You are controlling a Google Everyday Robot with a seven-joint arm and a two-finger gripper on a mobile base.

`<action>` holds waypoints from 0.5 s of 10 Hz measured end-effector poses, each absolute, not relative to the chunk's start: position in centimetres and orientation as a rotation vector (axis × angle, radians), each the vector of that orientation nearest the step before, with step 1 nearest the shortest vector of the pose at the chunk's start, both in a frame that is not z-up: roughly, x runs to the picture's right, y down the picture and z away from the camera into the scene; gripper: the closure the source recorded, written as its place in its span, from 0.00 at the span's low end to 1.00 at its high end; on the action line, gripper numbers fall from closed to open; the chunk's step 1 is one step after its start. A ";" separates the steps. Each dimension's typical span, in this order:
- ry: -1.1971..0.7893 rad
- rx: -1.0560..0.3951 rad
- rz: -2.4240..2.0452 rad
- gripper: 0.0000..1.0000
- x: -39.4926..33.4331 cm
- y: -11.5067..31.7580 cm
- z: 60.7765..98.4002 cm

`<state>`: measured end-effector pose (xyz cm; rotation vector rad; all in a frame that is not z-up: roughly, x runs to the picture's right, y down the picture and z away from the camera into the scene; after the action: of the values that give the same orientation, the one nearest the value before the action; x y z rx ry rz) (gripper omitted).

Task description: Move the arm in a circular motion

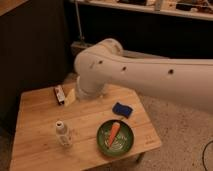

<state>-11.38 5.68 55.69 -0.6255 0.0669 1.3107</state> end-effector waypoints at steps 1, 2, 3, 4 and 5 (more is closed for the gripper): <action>0.064 -0.638 1.285 0.20 -13.5 6.9 54.7; 0.056 -0.643 1.257 0.20 -15.6 7.7 54.1; 0.047 -0.660 1.223 0.20 -18.7 8.7 53.5; 0.031 -0.669 1.181 0.20 -22.0 9.3 52.9; 0.012 -0.670 1.138 0.20 -25.0 9.5 52.5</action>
<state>-25.03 9.47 52.48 -0.6701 0.0115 1.1382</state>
